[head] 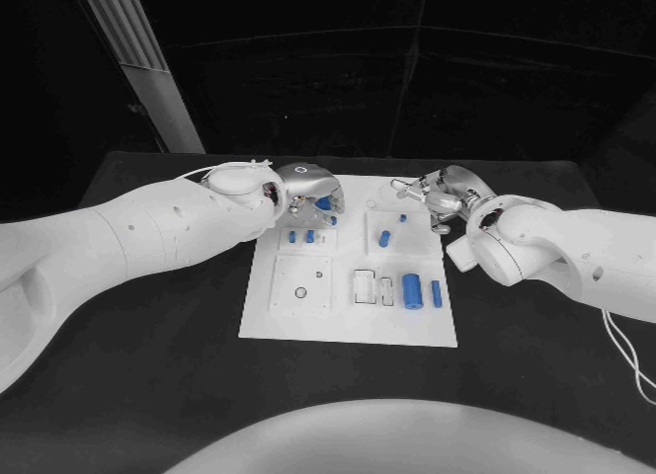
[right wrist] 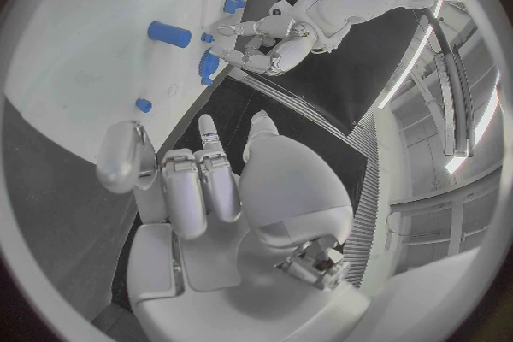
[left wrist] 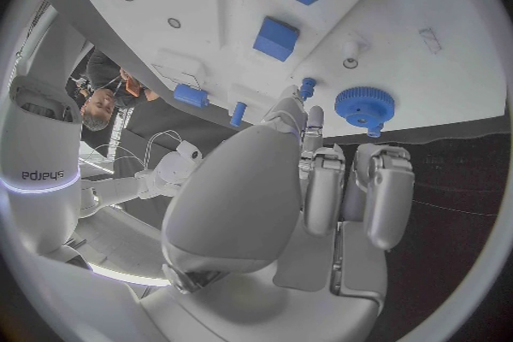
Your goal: Assemble the parts on the task board
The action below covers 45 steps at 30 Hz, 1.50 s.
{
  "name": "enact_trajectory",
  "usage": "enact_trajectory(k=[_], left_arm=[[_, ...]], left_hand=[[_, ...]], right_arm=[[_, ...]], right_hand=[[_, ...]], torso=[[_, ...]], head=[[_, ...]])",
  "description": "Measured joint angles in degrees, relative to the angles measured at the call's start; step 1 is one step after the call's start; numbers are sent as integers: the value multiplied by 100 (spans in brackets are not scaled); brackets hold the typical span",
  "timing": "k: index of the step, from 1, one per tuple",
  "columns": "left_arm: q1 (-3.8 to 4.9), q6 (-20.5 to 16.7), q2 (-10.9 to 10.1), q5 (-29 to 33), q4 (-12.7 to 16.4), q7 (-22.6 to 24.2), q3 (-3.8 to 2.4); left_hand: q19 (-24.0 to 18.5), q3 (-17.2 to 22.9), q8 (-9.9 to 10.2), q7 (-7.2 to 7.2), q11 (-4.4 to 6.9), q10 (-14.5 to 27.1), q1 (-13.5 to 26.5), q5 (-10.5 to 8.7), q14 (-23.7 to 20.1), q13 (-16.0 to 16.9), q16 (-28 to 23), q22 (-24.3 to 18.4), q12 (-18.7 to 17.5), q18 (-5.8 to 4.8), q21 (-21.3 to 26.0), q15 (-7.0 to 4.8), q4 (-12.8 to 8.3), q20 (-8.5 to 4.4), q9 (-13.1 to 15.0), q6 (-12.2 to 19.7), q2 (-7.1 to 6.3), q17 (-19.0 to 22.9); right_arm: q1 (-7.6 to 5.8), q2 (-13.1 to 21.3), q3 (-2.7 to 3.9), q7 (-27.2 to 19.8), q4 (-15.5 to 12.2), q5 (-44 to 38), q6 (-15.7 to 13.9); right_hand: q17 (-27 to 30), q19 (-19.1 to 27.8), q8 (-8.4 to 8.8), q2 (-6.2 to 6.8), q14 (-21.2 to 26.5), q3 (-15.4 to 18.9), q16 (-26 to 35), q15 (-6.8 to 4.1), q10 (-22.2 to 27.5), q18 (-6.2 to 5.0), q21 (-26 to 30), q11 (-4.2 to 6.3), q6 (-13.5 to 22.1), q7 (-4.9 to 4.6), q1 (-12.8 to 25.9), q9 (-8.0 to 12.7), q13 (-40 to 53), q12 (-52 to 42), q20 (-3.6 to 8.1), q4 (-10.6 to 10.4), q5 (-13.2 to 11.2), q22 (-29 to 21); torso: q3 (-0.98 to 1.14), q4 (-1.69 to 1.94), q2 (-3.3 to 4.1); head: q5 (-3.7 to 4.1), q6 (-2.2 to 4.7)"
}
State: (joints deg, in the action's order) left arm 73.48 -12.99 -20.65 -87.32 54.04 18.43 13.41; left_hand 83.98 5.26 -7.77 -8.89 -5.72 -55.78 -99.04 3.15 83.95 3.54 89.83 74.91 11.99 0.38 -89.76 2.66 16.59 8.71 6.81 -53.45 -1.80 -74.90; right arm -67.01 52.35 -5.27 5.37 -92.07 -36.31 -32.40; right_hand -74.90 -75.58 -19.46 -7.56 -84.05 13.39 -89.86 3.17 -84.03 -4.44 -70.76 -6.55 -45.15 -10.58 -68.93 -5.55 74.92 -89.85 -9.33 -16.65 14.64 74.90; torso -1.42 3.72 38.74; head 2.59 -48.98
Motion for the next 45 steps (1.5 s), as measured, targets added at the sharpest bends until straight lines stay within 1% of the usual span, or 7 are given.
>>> enact_trajectory(k=[4,8,22,24,31,42,45], left_arm=[[-13,28,26,-35,-54,-54,0],[-29,57,48,-65,-121,-99,0],[-70,172,102,-118,-196,-168,0],[-77,181,112,-121,-213,-170,0],[-95,203,172,-128,-258,-172,0],[-102,218,228,-129,-305,-174,-6],[-103,221,233,-129,-320,-174,-7]], left_hand=[[0,9,21,0,0,0,-32,0,0,0,0,0,-27,0,0,0,-10,0,-9,0,-32,0],[0,32,27,0,0,0,-32,0,0,0,0,0,-42,0,0,0,0,0,-13,0,-32,0],[0,79,69,-21,0,0,-85,0,0,1,0,0,-88,0,0,0,16,0,-37,-20,-36,0],[0,94,69,-21,0,0,-106,0,0,1,0,0,-88,0,0,0,1,0,-47,-20,-15,0],[0,110,93,-21,0,0,-106,0,0,1,0,0,-108,1,0,0,17,0,-54,-20,-15,0],[0,142,113,-20,-1,0,-106,0,0,2,0,0,-109,0,0,1,16,0,-64,-20,-15,0],[0,143,113,-41,-22,-21,-106,0,0,3,0,0,-109,1,0,0,15,0,-70,-40,-15,0]], right_arm=[[0,-6,0,0,-3,0,0],[0,-16,0,0,-7,0,2],[0,-37,0,7,-3,0,5],[0,-37,0,8,-4,0,5],[0,-29,0,12,-9,0,5],[0,-28,0,18,-16,0,5],[0,-26,0,22,-16,0,5]], right_hand=[[0,0,0,0,0,0,0,0,0,0,0,0,0,0,0,0,0,0,0,0,0,0],[0,0,0,-23,0,0,0,0,0,0,0,0,0,0,-23,0,0,0,0,0,0,0],[0,0,0,-23,0,0,0,0,0,0,0,0,0,0,-23,1,0,0,0,0,0,0],[0,0,0,-23,0,0,0,0,0,0,0,0,0,0,-23,1,0,0,0,0,0,0],[0,0,0,-23,0,0,0,0,0,0,0,0,0,0,-23,1,0,0,0,0,0,0],[0,0,0,-23,0,0,0,0,0,0,0,0,0,0,-23,2,0,0,0,0,0,0],[0,0,0,-23,0,0,0,0,0,0,0,0,0,0,-23,2,0,0,0,0,0,0]], torso=[[0,0,1],[-1,0,1],[-3,2,1],[-3,2,1],[-2,2,-1],[-1,2,-1],[-1,2,-1]], head=[[0,-5],[-7,-12],[-3,-25],[0,-25],[25,-37],[23,-49],[23,-54]])
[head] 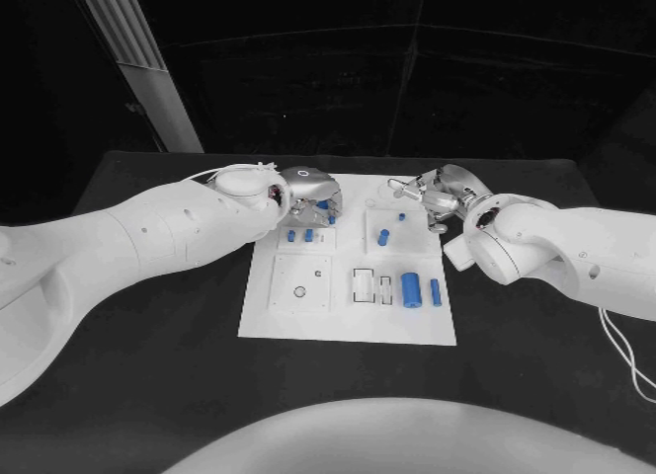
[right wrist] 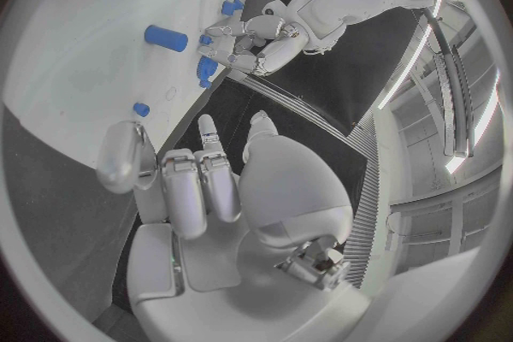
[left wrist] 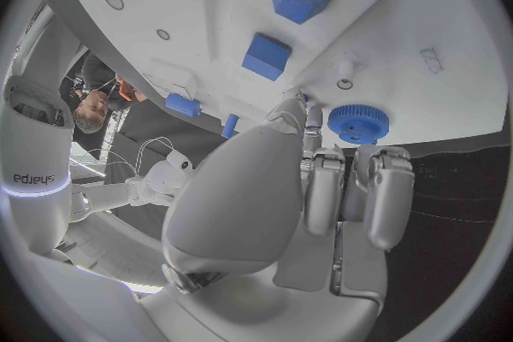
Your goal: Assemble the parts on the task board
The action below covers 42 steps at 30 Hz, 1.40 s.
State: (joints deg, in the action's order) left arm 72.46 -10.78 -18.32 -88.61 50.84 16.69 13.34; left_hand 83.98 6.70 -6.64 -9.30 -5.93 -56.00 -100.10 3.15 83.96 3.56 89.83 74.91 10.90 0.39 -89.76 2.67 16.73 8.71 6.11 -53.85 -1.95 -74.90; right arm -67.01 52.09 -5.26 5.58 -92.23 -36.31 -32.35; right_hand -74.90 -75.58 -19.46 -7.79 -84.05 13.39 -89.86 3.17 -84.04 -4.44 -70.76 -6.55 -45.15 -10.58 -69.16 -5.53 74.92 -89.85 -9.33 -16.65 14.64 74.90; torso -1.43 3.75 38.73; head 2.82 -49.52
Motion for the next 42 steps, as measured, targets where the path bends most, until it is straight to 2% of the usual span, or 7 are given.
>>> enact_trajectory(k=[6,18,26,28,39,42], left_arm=[[0,12,6,1,-21,0,-3],[4,48,17,8,-72,10,-11],[2,60,22,9,-82,20,-11],[1,61,25,10,-88,22,-12],[0,68,43,16,-101,28,-15],[0,73,51,16,-108,28,-16]], left_hand=[[0,72,0,-18,-72,-75,-28,0,0,-1,0,0,0,0,0,0,-20,0,0,-84,28,0],[0,141,-31,51,11,-338,-10,0,0,-9,0,0,-23,0,0,0,2,0,1,-322,83,0],[0,141,89,-20,-54,-212,91,0,0,-4,0,0,-150,0,0,0,2,0,-76,-197,-19,0],[0,141,130,-46,-71,-171,107,0,2,-5,0,0,-183,0,0,2,2,0,-94,-154,-82,0],[0,140,153,-50,-82,-142,124,0,0,-3,0,0,-199,0,0,43,2,0,-105,-150,-109,0],[0,158,153,-12,-50,-175,133,0,0,-4,0,0,-199,0,0,43,-16,0,-105,-189,-101,0]], right_arm=[[0,0,0,5,-1,0,1],[0,2,0,19,-3,0,2],[0,2,0,35,0,0,4],[0,2,0,40,0,0,6],[0,-1,0,57,3,0,14],[0,-5,0,61,3,0,16]], right_hand=[[0,0,0,0,0,0,0,0,0,0,0,0,0,0,0,-5,0,0,0,0,0,0],[0,0,-29,0,0,0,0,0,0,0,0,0,0,0,0,-4,0,0,0,0,0,0],[0,0,-29,0,0,0,0,0,0,0,0,0,0,0,0,-3,0,0,0,0,0,0],[0,0,-29,0,0,0,0,0,0,0,0,0,0,0,0,-3,0,0,0,0,0,0],[0,0,-29,0,0,0,0,0,0,0,0,0,0,0,0,-2,0,0,0,0,0,0],[0,0,-29,0,0,0,0,0,0,0,0,0,0,0,0,-2,0,0,0,0,0,0]], torso=[[0,2,-2],[0,2,-3],[1,2,-5],[1,2,-5],[2,8,-3],[2,7,-3]], head=[[8,-8],[5,-13],[15,-11],[19,-12],[9,-11],[8,-8]])
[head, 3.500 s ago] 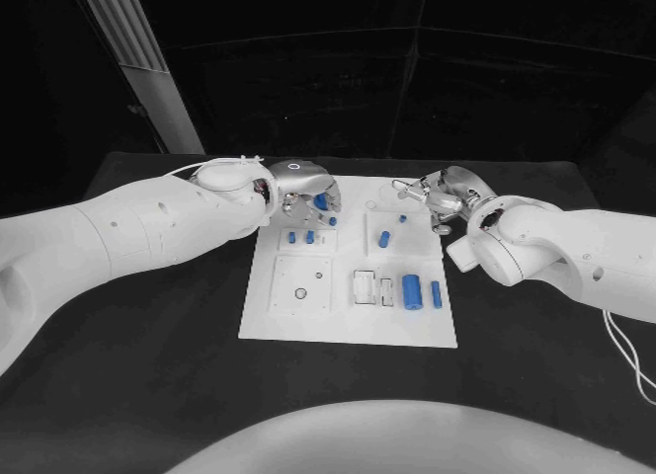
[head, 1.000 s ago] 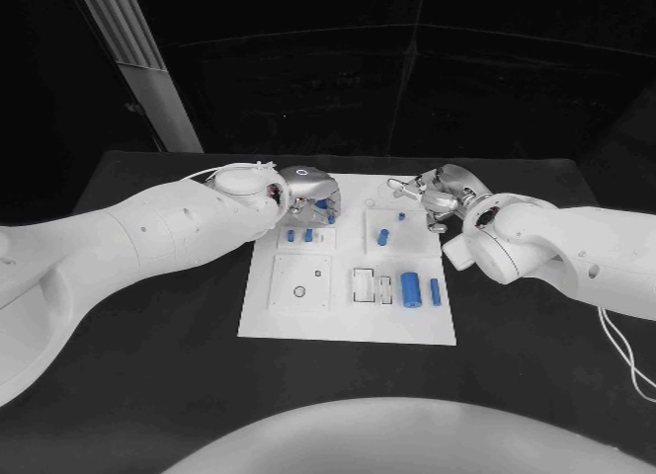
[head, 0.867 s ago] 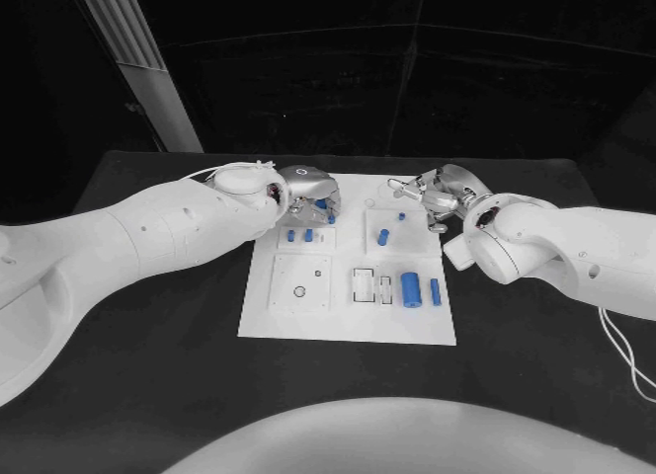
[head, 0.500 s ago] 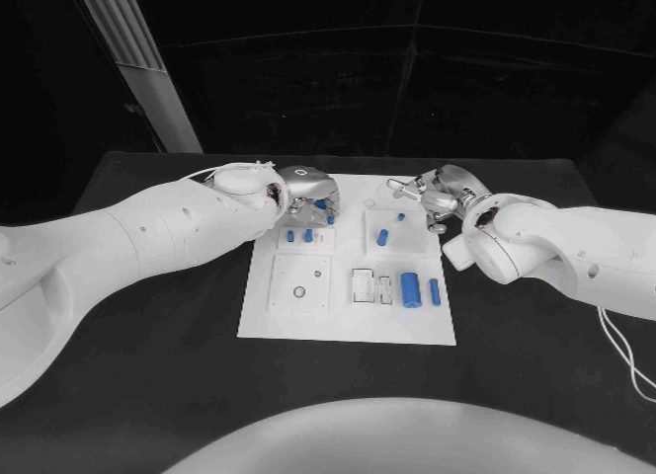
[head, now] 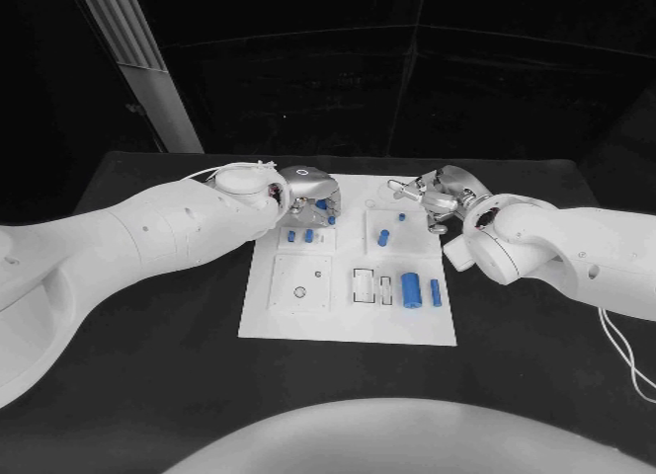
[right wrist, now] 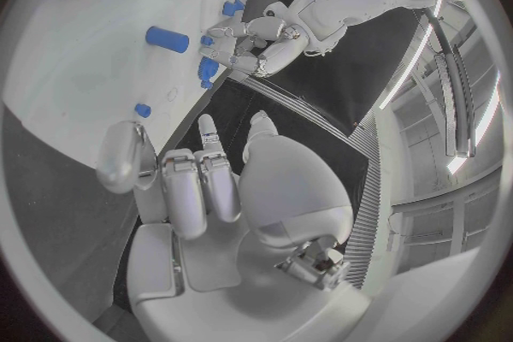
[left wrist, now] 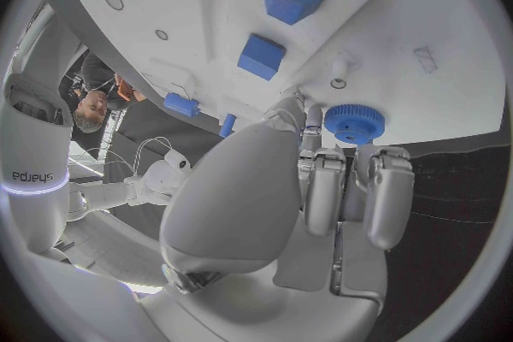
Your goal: Assemble the parts on the task board
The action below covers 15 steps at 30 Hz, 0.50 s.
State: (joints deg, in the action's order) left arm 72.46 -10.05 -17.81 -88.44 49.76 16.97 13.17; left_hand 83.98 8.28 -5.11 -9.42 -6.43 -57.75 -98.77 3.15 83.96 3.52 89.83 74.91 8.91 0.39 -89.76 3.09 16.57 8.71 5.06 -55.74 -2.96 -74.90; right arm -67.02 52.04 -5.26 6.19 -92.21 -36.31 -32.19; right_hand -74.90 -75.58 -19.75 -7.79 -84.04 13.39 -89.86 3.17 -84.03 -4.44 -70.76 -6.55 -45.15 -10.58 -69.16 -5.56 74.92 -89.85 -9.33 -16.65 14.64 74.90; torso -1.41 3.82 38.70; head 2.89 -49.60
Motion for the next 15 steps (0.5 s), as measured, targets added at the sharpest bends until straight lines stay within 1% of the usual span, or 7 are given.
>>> enact_trajectory(k=[2,4,7,10,13,15], left_arm=[[1,3,2,1,-4,0,-1],[2,7,7,1,-10,0,-1],[3,11,13,2,-17,0,-2],[4,15,21,3,-27,0,-3],[4,20,25,4,-25,1,-3],[4,22,27,6,-20,3,-4]], left_hand=[[0,24,0,42,43,-43,-11,0,0,3,0,0,0,-1,0,0,11,0,0,-42,43,0],[0,47,-42,49,40,-103,-18,0,0,8,0,0,0,-1,0,0,2,0,6,-115,50,0],[0,78,-74,72,83,-187,4,0,4,6,0,0,31,-1,0,-4,2,0,19,-202,73,0],[0,101,-89,91,96,-261,-10,0,8,4,0,0,41,-1,0,-36,10,0,26,-283,103,0],[0,125,-143,134,120,-370,11,0,3,-6,0,0,48,-1,0,-47,11,0,44,-390,123,0],[0,141,-168,154,139,-444,11,0,10,-7,0,0,80,-1,0,-95,2,0,51,-467,123,0]], right_arm=[[0,-2,0,2,0,0,2],[0,-2,0,4,0,0,2],[0,-2,0,7,0,0,3],[0,-6,0,11,1,0,3],[0,-11,0,14,1,0,3],[0,-11,0,16,1,0,3]], right_hand=[[0,0,0,0,0,0,0,0,0,0,0,0,0,0,0,0,0,0,0,0,0,0],[0,0,0,0,0,0,0,0,0,0,0,0,0,0,0,0,0,0,0,0,0,0],[0,0,0,0,0,0,0,0,0,0,0,0,0,0,0,0,0,0,0,0,0,0],[0,0,0,0,0,0,0,0,0,0,0,0,0,0,0,1,0,0,0,0,0,0],[0,0,0,0,0,0,0,0,0,0,0,0,0,0,0,1,0,0,0,0,0,0],[0,0,0,0,0,0,0,0,0,0,0,0,0,0,0,1,0,0,0,0,0,0]], torso=[[-1,-4,1],[-1,-6,1],[-1,-7,1],[-1,-6,1],[-1,-7,1],[-2,-7,1]], head=[[-1,1],[-1,1],[-3,-1],[-21,-7],[-16,-9],[-4,-9]])
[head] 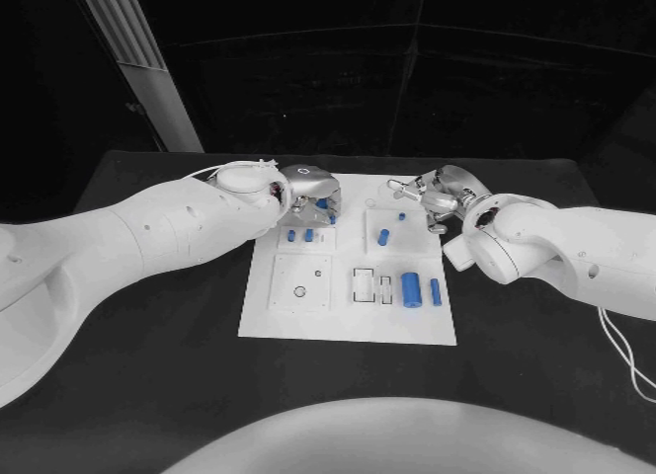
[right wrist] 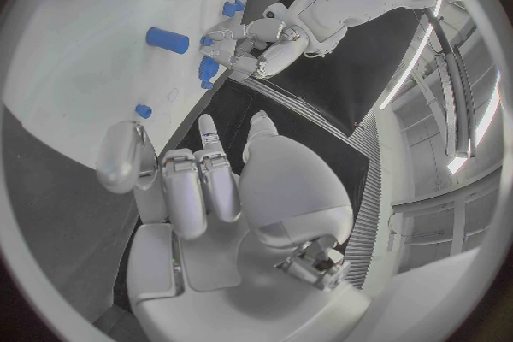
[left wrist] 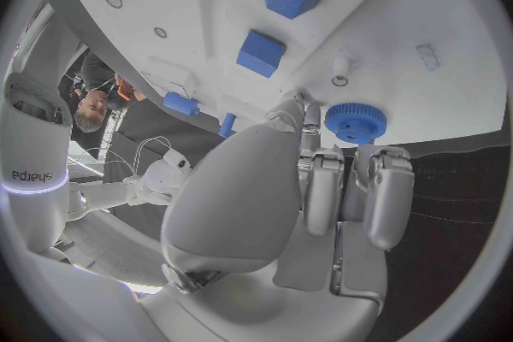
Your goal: Assemble the parts on the task board
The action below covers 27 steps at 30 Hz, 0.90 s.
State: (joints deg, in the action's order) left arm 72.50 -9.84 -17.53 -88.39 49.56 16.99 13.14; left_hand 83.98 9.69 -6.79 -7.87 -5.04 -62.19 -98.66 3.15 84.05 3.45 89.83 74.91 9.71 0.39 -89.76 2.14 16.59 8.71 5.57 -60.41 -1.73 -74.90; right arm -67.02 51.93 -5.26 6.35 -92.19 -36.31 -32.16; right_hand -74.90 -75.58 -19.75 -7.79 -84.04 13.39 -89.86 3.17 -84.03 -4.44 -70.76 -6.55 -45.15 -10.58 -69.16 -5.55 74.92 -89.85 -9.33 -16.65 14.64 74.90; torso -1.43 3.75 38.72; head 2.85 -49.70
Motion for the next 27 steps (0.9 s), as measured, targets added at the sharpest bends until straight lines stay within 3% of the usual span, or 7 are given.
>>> enact_trajectory(k=[17,27], left_arm=[[-4,3,1,6,1,40,-1],[-41,-241,-104,15,29,287,22]], left_hand=[[0,66,-32,33,53,-162,35,-10,-1,4,0,0,4,0,0,-40,1,-40,6,-151,34,0],[-2,79,-29,41,45,-212,46,-28,-1,14,0,0,-31,0,0,-40,1,-81,34,-205,62,0]], right_arm=[[0,7,0,12,-2,0,0],[0,25,0,14,3,0,-1]], right_hand=[[0,0,0,0,0,0,0,0,0,0,0,0,0,0,0,1,0,0,0,0,0,0],[0,0,0,0,0,0,0,0,0,0,0,0,0,0,0,1,0,0,0,0,0,0]], torso=[[0,4,-1],[-2,9,0]], head=[[14,14],[16,24]])
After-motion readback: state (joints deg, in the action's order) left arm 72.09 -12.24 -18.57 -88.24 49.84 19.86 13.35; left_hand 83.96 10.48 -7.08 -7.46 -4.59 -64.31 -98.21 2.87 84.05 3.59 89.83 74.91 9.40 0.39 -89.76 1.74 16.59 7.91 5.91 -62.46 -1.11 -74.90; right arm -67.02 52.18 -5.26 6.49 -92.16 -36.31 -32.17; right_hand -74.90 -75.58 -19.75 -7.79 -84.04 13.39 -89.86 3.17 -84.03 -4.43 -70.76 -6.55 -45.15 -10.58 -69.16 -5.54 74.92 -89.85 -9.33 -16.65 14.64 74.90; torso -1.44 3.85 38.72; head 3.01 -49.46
